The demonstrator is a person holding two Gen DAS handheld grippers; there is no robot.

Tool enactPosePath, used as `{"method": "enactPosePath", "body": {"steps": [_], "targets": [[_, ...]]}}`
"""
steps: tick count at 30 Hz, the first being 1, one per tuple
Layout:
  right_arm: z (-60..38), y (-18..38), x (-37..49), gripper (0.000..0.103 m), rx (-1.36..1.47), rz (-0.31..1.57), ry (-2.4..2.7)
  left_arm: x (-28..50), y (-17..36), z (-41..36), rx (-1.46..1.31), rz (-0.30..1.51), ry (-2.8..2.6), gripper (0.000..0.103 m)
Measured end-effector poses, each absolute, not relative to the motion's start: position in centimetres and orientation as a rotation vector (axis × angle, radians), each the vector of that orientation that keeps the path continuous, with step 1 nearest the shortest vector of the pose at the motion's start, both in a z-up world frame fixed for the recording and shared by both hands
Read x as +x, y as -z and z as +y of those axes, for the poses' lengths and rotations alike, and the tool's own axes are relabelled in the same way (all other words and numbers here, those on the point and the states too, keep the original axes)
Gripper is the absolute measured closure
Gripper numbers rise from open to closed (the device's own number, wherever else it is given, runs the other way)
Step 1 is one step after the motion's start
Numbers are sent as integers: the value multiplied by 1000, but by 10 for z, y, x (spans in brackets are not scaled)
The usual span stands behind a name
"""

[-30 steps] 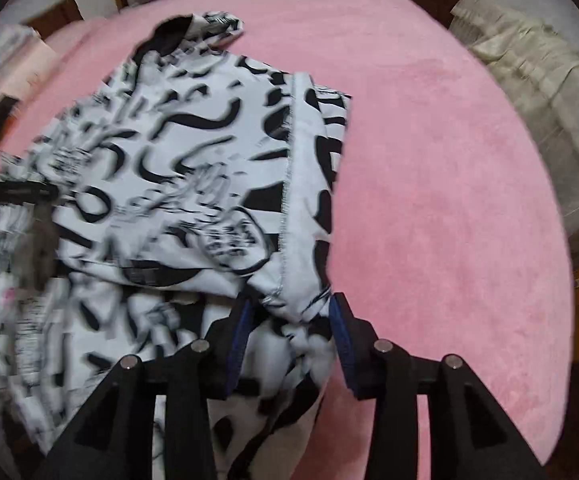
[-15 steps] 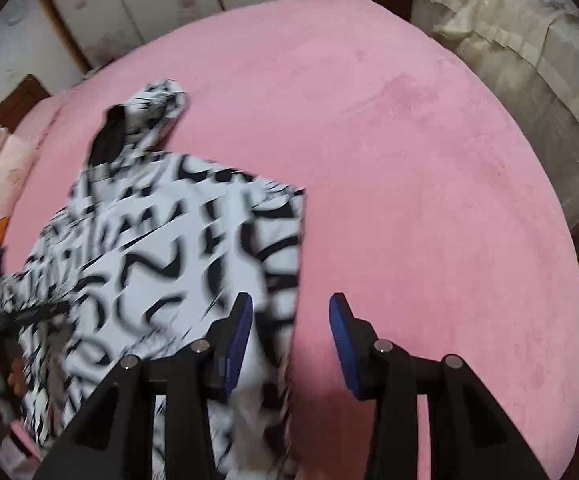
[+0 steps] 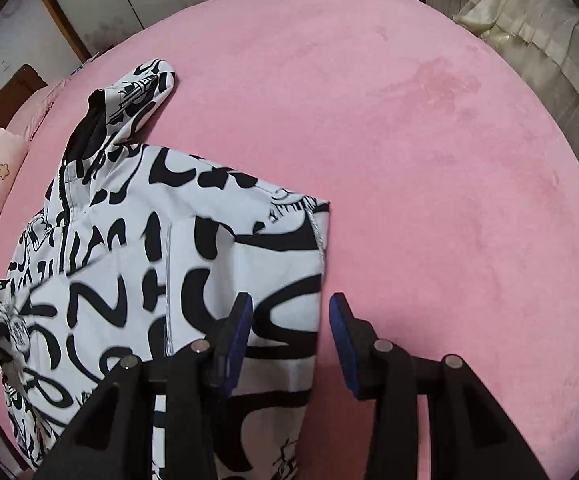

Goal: Fold large clothes

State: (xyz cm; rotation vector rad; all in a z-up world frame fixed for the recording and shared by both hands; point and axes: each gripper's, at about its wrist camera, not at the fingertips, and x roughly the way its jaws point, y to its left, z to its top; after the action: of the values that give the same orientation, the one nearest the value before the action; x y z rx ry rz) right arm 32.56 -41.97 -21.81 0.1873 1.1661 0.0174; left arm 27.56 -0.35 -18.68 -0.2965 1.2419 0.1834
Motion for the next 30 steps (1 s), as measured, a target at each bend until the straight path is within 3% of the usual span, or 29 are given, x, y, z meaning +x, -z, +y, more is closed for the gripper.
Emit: {"method": "enactPosePath", "body": {"steps": [11,13,16,23,26,28,30], "targets": [[-406,259,376,63,124,1243,15,275,192,-3,-240,1208,-278,97],[-408,254,373,92,136,1212,12,277,192,-5,-238,1209,-276,97],[-423,235,361,96,169,1138,39,282,191,-9,-228,1191,-253,97],[-432,256,363,95,162,1148,65,300,232,-25,-130,1271,-236,93],[-432,245,362,88,170,1156,79,306,235,-24,-121,1296,-225,90],[-433,231,352,83,177,1149,63,306,229,-24,-124,1314,-213,78],[-431,218,335,77,186,1149,42,302,221,-22,-130,1314,-213,77]]}}
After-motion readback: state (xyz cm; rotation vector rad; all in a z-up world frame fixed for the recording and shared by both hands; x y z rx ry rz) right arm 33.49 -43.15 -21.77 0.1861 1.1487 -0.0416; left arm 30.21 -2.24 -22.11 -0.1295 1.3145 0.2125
